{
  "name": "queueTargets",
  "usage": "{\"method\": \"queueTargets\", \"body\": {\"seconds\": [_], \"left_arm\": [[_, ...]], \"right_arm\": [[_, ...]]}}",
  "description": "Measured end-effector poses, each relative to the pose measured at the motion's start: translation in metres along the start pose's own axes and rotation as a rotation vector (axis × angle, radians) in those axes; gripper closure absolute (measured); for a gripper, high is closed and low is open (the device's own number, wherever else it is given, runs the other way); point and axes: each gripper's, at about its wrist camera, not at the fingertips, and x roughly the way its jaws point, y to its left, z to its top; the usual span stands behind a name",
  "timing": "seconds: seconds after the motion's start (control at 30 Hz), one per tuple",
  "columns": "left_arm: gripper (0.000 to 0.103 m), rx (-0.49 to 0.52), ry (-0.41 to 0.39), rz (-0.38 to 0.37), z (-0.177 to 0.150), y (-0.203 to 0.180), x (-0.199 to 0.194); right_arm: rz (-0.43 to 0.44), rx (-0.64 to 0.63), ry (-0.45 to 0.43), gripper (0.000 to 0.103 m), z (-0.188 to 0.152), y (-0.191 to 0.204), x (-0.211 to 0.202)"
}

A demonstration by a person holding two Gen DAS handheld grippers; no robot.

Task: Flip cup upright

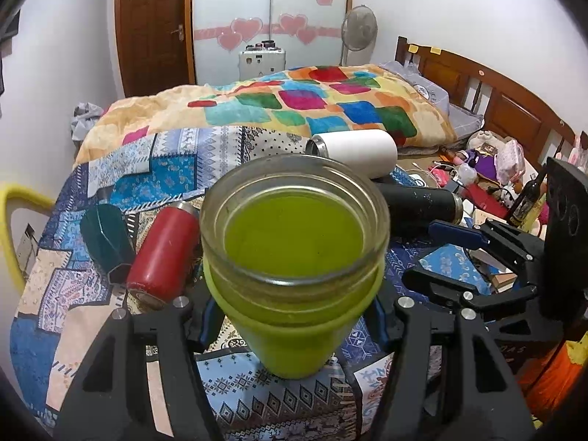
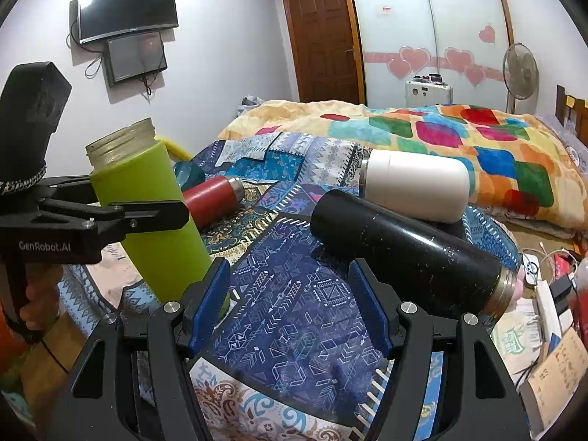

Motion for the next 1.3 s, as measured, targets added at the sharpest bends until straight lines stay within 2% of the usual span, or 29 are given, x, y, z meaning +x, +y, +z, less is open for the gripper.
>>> {"method": "queueTargets", "body": {"seconds": [0.3,0.47,0.63,0.8,1.0,1.1,1.17,1.3], "left_arm": [[0.036,-0.034,0.021,-0.031,-0.009,0.005,-0.005],[0.036,-0.052,-0.013,-0.019,-0.02,0.005,-0.029],[0.036,-0.048,-0.117,0.021,-0.032,-0.003,-0.078],[0.036,-0.026,-0.276,0.114,-0.047,-0.018,-0.14],[0.036,-0.029,-0.426,0.175,-0.067,-0.031,-0.195],[0.032,-0.033,-0.481,0.2,-0.076,-0.036,-0.214],[0.029,-0.037,-0.519,0.214,-0.082,-0.039,-0.226],[0.018,-0.041,-0.574,0.235,-0.092,-0.046,-0.244]], "right_arm": [[0.001,0.005,-0.013,0.038,0.003,0.005,-0.014],[-0.014,-0.007,-0.056,0.038,0.008,0.019,-0.041],[-0.04,-0.024,-0.128,0.038,0.012,0.04,-0.078],[-0.063,-0.034,-0.218,0.038,0.014,0.065,-0.118],[-0.076,-0.008,-0.314,0.038,0.007,0.084,-0.157],[-0.082,-0.001,-0.357,0.037,0.004,0.092,-0.173],[-0.101,-0.005,-0.391,0.032,0.0,0.099,-0.183],[-0.138,-0.016,-0.441,0.024,-0.005,0.11,-0.196]]}}
